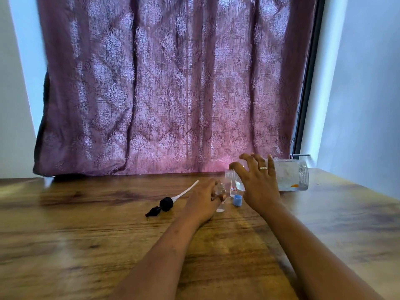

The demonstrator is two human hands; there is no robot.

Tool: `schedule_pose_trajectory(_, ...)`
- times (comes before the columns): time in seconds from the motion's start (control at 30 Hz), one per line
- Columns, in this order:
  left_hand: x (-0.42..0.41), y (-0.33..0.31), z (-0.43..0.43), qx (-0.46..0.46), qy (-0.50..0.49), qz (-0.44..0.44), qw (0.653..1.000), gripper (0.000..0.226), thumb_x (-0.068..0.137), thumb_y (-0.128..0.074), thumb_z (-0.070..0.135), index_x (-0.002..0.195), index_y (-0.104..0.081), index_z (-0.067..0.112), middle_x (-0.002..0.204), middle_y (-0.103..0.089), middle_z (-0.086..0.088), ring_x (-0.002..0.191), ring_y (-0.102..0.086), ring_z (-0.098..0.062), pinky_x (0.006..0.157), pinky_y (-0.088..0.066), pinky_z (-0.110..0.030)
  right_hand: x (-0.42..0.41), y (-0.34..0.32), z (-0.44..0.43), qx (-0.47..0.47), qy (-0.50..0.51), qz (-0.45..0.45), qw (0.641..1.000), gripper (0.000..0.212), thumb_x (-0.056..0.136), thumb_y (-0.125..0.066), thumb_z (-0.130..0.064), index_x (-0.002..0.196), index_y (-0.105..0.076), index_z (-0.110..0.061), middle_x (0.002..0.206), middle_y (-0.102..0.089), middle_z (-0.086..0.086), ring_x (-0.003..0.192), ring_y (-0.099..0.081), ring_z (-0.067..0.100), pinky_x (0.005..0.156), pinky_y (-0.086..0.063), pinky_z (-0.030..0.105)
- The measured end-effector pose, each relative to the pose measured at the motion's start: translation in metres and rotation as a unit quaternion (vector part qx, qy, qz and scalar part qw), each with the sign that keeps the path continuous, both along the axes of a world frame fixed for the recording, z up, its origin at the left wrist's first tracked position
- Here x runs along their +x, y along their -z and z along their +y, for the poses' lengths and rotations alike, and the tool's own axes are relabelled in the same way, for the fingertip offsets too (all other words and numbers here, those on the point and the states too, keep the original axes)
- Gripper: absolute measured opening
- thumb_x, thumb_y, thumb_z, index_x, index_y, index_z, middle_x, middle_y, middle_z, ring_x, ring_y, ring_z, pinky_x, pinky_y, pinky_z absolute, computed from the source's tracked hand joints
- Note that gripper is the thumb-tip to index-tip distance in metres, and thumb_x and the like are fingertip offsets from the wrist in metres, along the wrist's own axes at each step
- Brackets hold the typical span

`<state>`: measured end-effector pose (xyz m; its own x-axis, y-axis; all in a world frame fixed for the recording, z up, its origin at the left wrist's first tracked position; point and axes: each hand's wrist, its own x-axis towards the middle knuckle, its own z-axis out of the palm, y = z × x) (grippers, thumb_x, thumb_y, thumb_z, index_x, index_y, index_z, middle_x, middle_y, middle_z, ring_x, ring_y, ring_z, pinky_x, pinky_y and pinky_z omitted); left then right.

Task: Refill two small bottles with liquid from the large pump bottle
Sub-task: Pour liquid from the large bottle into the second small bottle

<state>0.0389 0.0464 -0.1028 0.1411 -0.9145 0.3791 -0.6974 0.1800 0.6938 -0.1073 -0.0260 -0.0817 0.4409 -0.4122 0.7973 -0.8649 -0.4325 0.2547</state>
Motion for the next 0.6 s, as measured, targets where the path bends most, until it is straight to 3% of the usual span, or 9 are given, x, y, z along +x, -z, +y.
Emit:
schedule_pose_trajectory(0.2,0.002,0.001,0.001,0.009,0.006,0.03,0.999,0.045,0.086,-0.065,0.033,0.125,-0.044,0.035,0.117,-0.062,0.001,0.097,-0.06,-0.012,0.089,-0.049,-0.035,0.0,-0.001,0.0,0.006,0.0,-0.002,1.0,0.085,0.041,-0.084,-0.006,0.111,-0.045,-0.034,0.126,-0.05,0.006,0.121,-0.044,0.035,0.105,-0.026,0.059)
schedule_pose_trajectory(0.37,0.012,0.004,0.0,0.045,-0.002,0.031,0.999,0.065,0.063,-0.081,0.039,0.116,-0.044,0.042,0.112,-0.066,0.011,0.099,-0.06,-0.011,0.092,-0.049,-0.039,-0.002,0.0,-0.001,0.003,-0.001,-0.008,1.0,0.085,0.04,-0.084,-0.006,0.111,-0.045,-0.034,0.125,-0.05,0.006,0.121,-0.043,0.034,0.105,-0.027,0.059)
schedule_pose_trajectory(0.47,0.016,0.005,-0.001,0.062,-0.002,0.042,0.997,0.065,0.061,-0.083,0.036,0.115,-0.049,0.038,0.112,-0.066,0.011,0.101,-0.06,-0.011,0.095,-0.049,-0.04,-0.002,0.0,-0.002,0.006,-0.002,-0.004,1.0,0.085,0.039,-0.086,-0.01,0.11,-0.046,-0.035,0.125,-0.05,0.005,0.121,-0.043,0.034,0.105,-0.027,0.059)
schedule_pose_trajectory(0.6,0.014,0.006,-0.003,0.05,-0.008,0.058,0.997,0.056,0.065,-0.082,0.036,0.113,-0.053,0.035,0.109,-0.068,0.01,0.098,-0.062,-0.009,0.093,-0.049,-0.037,-0.003,0.001,-0.003,0.007,-0.014,-0.012,1.0,0.084,0.041,-0.079,0.0,0.11,-0.046,-0.033,0.126,-0.05,0.007,0.121,-0.043,0.035,0.105,-0.026,0.06)
